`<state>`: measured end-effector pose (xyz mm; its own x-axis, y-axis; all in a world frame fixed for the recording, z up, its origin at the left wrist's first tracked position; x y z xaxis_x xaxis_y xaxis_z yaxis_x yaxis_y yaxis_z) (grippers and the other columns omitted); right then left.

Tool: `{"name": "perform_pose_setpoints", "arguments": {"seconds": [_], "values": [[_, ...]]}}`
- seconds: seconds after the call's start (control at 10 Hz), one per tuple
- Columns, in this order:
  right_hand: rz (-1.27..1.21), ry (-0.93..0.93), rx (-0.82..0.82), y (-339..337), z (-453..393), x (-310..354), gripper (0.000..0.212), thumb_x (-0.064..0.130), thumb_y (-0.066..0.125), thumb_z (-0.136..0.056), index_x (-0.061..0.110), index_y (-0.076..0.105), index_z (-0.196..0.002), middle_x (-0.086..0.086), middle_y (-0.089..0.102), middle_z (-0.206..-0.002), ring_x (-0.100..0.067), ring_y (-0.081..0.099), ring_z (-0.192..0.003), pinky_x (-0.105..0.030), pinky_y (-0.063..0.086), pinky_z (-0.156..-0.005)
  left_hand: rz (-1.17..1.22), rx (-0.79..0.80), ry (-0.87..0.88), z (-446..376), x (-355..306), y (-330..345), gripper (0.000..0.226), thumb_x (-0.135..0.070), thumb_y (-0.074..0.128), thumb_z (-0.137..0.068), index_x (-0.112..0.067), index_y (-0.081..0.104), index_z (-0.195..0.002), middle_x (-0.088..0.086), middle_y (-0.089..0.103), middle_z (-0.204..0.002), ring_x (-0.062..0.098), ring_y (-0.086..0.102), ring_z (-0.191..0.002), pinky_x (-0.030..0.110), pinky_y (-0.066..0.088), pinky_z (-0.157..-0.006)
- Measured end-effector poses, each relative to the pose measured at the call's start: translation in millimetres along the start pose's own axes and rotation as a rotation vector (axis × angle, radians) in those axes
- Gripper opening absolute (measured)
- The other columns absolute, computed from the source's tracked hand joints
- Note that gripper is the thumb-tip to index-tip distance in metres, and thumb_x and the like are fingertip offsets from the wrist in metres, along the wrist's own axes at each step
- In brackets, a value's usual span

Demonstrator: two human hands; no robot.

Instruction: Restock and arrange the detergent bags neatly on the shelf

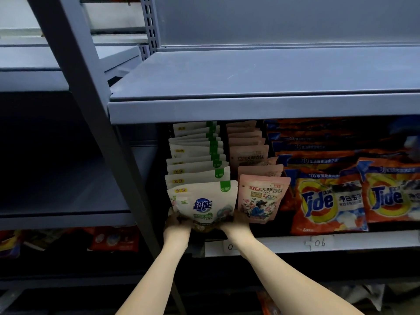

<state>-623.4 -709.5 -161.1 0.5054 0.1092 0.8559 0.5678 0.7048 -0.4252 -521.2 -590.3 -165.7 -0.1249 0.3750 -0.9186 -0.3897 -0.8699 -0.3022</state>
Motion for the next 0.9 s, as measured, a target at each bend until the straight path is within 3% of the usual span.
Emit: {"name": "perform_pose_setpoints", "arguments": {"seconds": [0.1, 0.3, 0.5, 0.7, 0.8, 0.9], "values": [[0.021, 0.004, 0.018, 1, 0, 2, 0.056, 0.011, 0.071, -0.082, 0.009, 0.049, -0.133, -0.008, 0.052, -0.139, -0.025, 0.048, -0.128, -0.028, 0.039, -0.106, -0.007, -0.024, -0.007, 0, 4, -1, 0.049, -0.005, 0.057, -0.086, -0.016, 0.042, -0.132, 0.007, 0.059, -0.120, 0.031, 0.056, -0.109, 0.031, 0.042, -0.077], [-0.016, -0.052, 0.026, -7, 5, -2, 0.048, 0.004, 0.071, -0.080, 0.011, 0.057, -0.125, -0.004, 0.059, -0.129, -0.022, 0.053, -0.123, -0.019, 0.040, -0.096, -0.101, 0.025, -0.040, 6, 8, -5, 0.050, -0.005, 0.062, -0.083, -0.010, 0.040, -0.128, 0.013, 0.056, -0.122, 0.034, 0.055, -0.109, 0.030, 0.041, -0.076], [0.064, -0.126, 0.056, -6, 12, 3, 0.047, 0.004, 0.064, -0.085, 0.013, 0.054, -0.130, -0.006, 0.055, -0.136, -0.023, 0.049, -0.127, -0.024, 0.037, -0.106, -0.176, 0.037, -0.050, 4, 4, -7, 0.048, -0.012, 0.065, -0.081, -0.010, 0.042, -0.123, 0.012, 0.056, -0.123, 0.033, 0.054, -0.112, 0.033, 0.046, -0.084], [0.255, -0.175, 0.094, -18, 23, 4, 0.050, 0.006, 0.058, -0.084, 0.013, 0.050, -0.133, -0.008, 0.054, -0.136, -0.027, 0.050, -0.125, -0.029, 0.040, -0.103, -0.280, 0.027, -0.074, 14, 11, -12, 0.043, -0.024, 0.065, -0.080, -0.011, 0.044, -0.114, 0.014, 0.060, -0.113, 0.035, 0.058, -0.103, 0.039, 0.050, -0.086], [0.360, -0.117, 0.097, -25, 27, -4, 0.045, 0.017, 0.059, -0.079, 0.014, 0.052, -0.124, -0.010, 0.060, -0.121, -0.030, 0.056, -0.112, -0.035, 0.049, -0.092, -0.414, -0.010, -0.090, 26, 13, -11, 0.048, -0.033, 0.061, -0.082, -0.008, 0.046, -0.120, 0.016, 0.058, -0.117, 0.035, 0.053, -0.110, 0.043, 0.048, -0.091], [0.502, -0.090, 0.056, -41, 38, -8, 0.026, 0.024, 0.055, -0.085, 0.011, 0.050, -0.108, -0.010, 0.058, -0.104, -0.029, 0.057, -0.096, -0.030, 0.046, -0.075, -0.577, -0.069, -0.111, 53, 0, -10, 0.054, -0.035, 0.057, -0.087, -0.007, 0.041, -0.129, 0.015, 0.049, -0.130, 0.033, 0.047, -0.121, 0.042, 0.042, -0.099]]}}
Point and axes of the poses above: each hand's wrist, its own z-axis away from the middle knuckle, its own y-axis out of the palm, x = y × z, the point moved 3 cm from there along -z, towards the middle knuckle
